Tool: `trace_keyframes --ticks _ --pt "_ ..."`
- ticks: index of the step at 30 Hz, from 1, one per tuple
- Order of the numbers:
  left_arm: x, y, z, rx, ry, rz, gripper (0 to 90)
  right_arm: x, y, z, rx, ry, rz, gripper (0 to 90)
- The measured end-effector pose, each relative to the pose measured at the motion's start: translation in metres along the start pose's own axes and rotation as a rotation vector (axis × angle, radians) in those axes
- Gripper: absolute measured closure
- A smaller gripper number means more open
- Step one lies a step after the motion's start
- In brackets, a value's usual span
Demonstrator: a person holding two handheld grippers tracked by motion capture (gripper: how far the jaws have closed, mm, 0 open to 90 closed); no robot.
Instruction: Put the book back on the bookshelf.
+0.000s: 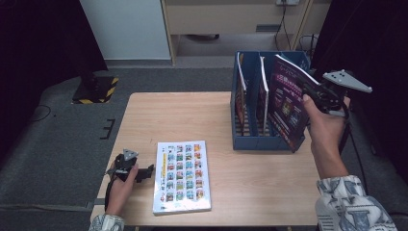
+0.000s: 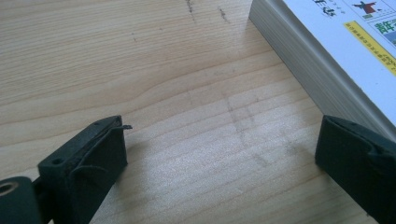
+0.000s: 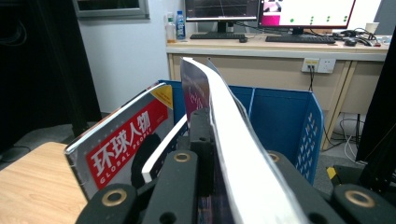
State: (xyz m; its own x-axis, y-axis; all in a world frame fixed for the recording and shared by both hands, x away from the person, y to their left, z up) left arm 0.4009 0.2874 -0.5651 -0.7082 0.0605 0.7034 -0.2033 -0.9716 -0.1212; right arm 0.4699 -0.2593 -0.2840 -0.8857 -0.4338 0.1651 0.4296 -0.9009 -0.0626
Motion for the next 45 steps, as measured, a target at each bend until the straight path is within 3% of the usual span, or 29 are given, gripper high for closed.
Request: trace_keyframes --ticks 25,37,45 --pt "0.000 0.000 0.000 0.004 0.003 -0.001 1.0 -0.041 0.011 0.001 -0.061 -0.009 -0.053 83.9" --pt "0.000 0.000 0.000 0.004 0.003 -0.001 0.9 -0.053 0.017 0.012 -0.059 0.015 -0.076 84.0" --pt "0.000 0.000 0.000 0.003 0.003 -0.001 0.8 -0.067 0.020 0.014 -0.032 0.032 -0.090 83.9"
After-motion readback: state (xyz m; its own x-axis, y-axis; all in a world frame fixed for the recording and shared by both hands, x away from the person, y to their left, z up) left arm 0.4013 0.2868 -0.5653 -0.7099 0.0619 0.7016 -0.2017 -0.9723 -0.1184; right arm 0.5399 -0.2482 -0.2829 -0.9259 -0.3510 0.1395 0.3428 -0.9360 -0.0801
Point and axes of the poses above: each handheld gripper's, and its own axes: x roughly backward along the jaws, z roughly out of its top, y roughly to its right, the point moved 4 cm from there along -x, roughly forward along the jaws, and after that the axes turned 9 degrees about z, right-handed, at the moved point
